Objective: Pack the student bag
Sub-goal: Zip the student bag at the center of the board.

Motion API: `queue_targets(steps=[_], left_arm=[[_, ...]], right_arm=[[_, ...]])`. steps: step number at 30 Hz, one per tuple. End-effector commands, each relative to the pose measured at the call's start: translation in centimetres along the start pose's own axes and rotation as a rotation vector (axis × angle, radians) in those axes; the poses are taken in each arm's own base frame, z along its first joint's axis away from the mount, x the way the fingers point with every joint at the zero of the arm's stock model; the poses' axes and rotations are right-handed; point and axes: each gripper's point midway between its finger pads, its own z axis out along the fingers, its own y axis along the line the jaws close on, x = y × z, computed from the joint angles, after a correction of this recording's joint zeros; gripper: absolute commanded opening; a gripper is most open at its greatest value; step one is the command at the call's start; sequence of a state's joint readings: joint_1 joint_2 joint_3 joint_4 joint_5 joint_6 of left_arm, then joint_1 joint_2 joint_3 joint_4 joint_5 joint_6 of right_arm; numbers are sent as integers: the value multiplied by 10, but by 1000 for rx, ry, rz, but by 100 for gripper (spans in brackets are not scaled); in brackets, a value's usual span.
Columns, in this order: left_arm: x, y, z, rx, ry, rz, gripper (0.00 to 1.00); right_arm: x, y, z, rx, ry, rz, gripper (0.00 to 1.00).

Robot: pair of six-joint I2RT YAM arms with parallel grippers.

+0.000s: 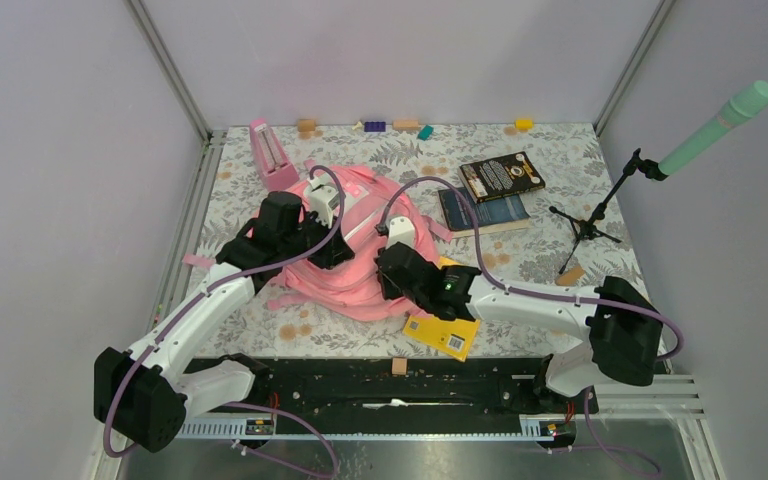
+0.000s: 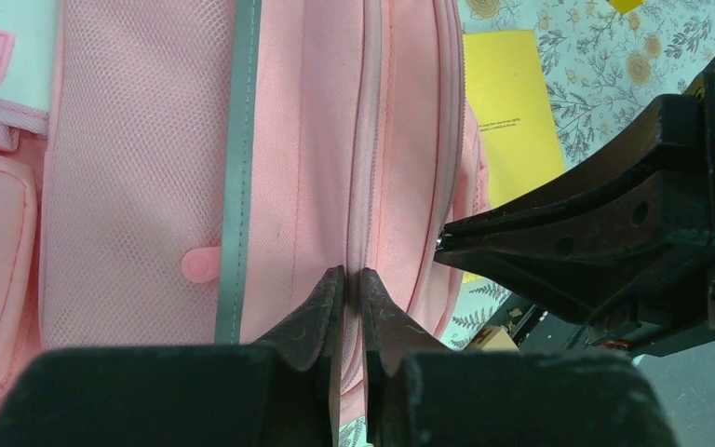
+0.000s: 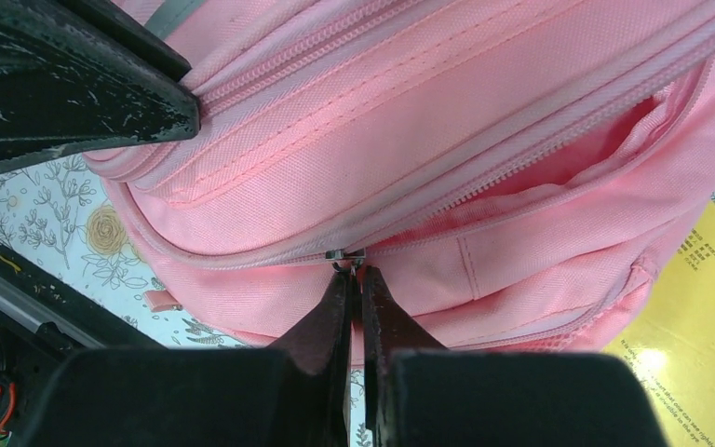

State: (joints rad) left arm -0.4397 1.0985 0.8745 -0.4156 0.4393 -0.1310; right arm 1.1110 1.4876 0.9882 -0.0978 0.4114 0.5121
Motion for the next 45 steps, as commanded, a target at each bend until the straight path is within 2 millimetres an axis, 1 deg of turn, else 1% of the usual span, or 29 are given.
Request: queue_targets(steps=[1, 3, 6, 9, 13, 15, 16, 18, 19, 21, 22, 24, 28, 31, 33, 35, 37, 39, 41, 45], left_arm=[[-11, 3, -13, -41, -44, 31, 0], [-10, 5, -14, -53, -42, 28, 0], [-9, 8, -13, -68, -41, 25, 0], [-9, 9, -12, -74, -35, 24, 0], [-5, 11, -10, -87, -15, 32, 0], [-5, 7, -9, -74, -9, 48, 0], [-4, 3, -9, -63, -7, 60, 5], [-5, -5, -11, -42, -16, 93, 29], [-5, -9, -12, -37, -22, 116, 43], [-4, -20, -15, -24, -38, 174, 62], [-4, -25, -16, -14, -48, 208, 67], [-1, -38, -18, 17, -69, 255, 72], [4, -57, -19, 70, -107, 365, 75], [9, -71, -16, 115, -145, 422, 76], [16, -81, -13, 148, -162, 462, 77], [25, -84, -7, 153, -168, 502, 77], [29, -83, 0, 134, -163, 521, 77], [31, -77, 6, 101, -143, 517, 75], [35, -71, 13, 70, -112, 505, 72], [37, -60, 22, 12, -85, 501, 66]], right_arm=[[-8, -62, -6, 202, -22, -33, 0], [-10, -62, -11, 196, -19, -28, 0], [-12, -56, -19, 151, -21, -5, 0], [-8, -53, -24, 119, -11, 7, 0], [-2, -57, -27, 126, 11, 0, 0], [-1, -58, -27, 133, 22, -8, 0], [-1, -57, -27, 129, 28, -9, 0], [0, -51, -28, 103, 46, -9, 0], [0, -47, -28, 87, 53, -4, 0], [-1, -38, -28, 47, 60, 17, 0], [-1, -34, -28, 27, 64, 26, 0], [-1, -27, -28, -4, 70, 47, 0], [-1, -17, -28, -45, 76, 90, 0], [-4, -4, -32, -111, 71, 125, 0], [-8, 4, -35, -158, 62, 145, 0], [-11, 8, -39, -182, 52, 157, 0], [-13, 8, -42, -188, 47, 157, 0], [-14, 7, -44, -191, 41, 161, 0], [-14, 10, -46, -210, 40, 162, 0], [-13, 17, -48, -251, 45, 170, 0]])
